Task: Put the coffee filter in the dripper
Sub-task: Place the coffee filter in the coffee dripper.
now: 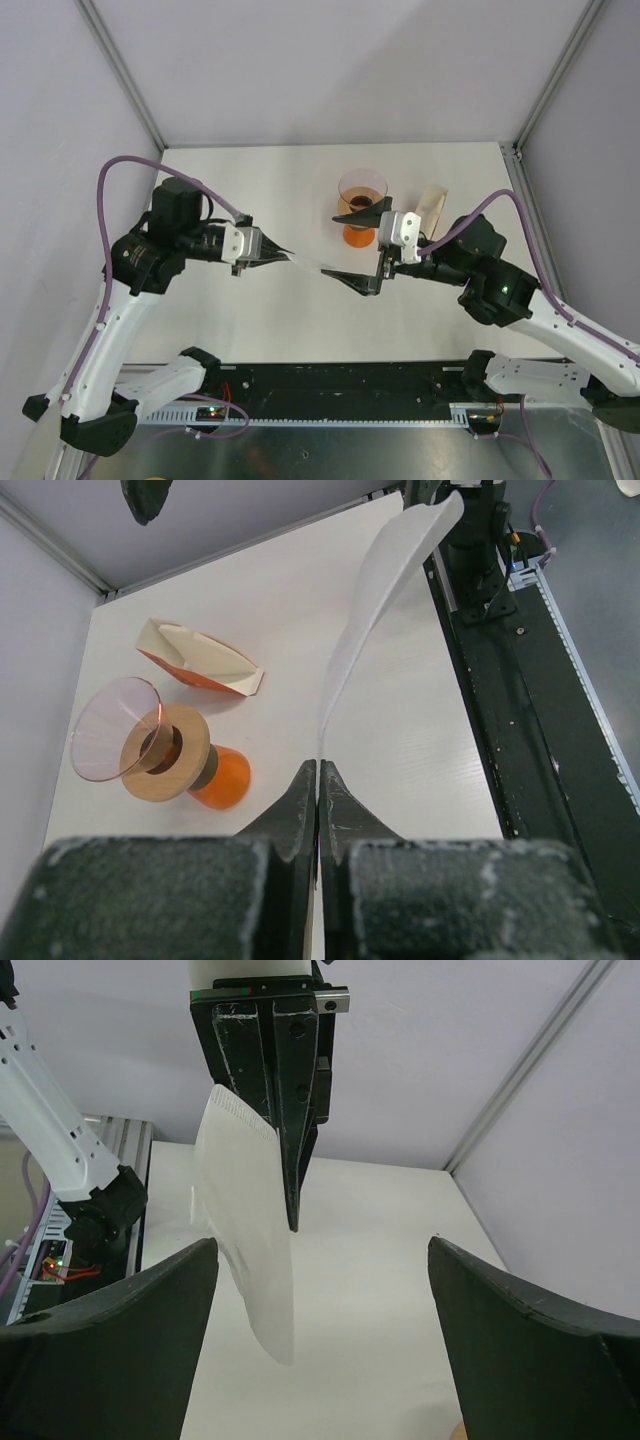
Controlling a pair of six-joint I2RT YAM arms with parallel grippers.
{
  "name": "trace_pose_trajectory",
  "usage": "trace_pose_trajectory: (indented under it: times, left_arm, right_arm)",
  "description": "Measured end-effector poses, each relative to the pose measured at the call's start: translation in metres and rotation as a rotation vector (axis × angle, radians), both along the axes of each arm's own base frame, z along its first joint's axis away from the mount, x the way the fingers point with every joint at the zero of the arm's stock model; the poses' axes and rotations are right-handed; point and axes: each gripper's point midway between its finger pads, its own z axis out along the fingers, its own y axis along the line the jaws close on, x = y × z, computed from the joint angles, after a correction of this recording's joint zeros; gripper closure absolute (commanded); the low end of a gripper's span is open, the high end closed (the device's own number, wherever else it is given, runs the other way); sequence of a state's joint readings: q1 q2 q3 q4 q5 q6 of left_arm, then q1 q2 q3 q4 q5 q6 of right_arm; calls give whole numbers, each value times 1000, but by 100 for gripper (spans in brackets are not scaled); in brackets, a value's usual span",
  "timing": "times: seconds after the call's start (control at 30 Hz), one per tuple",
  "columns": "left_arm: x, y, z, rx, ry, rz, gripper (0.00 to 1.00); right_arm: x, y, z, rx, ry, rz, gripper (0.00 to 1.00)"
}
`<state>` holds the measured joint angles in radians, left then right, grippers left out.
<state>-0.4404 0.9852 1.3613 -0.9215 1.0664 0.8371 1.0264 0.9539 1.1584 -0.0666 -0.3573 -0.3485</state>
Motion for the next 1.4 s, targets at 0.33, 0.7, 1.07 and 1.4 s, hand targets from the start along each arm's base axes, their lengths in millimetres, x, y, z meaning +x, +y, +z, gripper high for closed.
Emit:
trace_pose_trajectory:
  times: [0.33,0.7,1.07,1.4]
  left_arm:
    - [1,0,-1,4,-4,5,100]
    - [2,0,-1,7,-6,8,100]
    - [-1,1,1,5,-42,-2,100]
    - [-1,1,0,12,-55,-5,100]
  right_arm:
    - [3,4,-2,-6,-13,-3,22]
    - [7,7,-6,-19,-22,-11,36]
    - [26,-3,-13,-46,-16,-54,35]
    - [23,-2,-16,-62,-17,-29,31]
